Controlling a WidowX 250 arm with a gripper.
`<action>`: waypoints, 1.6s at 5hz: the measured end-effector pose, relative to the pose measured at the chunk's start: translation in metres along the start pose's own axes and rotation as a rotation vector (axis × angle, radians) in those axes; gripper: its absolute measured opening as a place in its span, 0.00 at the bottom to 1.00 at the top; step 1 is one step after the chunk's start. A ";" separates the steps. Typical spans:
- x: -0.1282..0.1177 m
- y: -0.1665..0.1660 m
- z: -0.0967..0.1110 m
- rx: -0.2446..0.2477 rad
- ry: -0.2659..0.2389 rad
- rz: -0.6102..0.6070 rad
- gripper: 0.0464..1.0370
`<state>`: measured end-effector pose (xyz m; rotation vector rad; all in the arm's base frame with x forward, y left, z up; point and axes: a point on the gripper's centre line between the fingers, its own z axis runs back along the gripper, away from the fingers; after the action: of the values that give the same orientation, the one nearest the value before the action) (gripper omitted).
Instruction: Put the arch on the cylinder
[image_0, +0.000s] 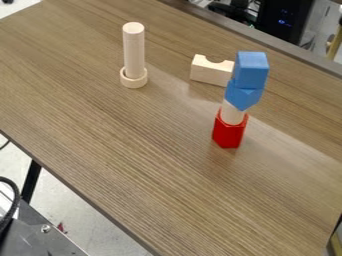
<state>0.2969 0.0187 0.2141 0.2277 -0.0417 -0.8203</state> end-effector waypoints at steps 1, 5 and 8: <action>0.000 -0.002 -0.008 -0.022 0.019 -0.005 0.96; 0.012 0.039 -0.066 0.006 -0.024 0.172 0.96; 0.037 0.042 -0.121 -0.078 -0.015 0.113 0.96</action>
<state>0.3670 0.0418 0.1038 0.1443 -0.0361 -0.7093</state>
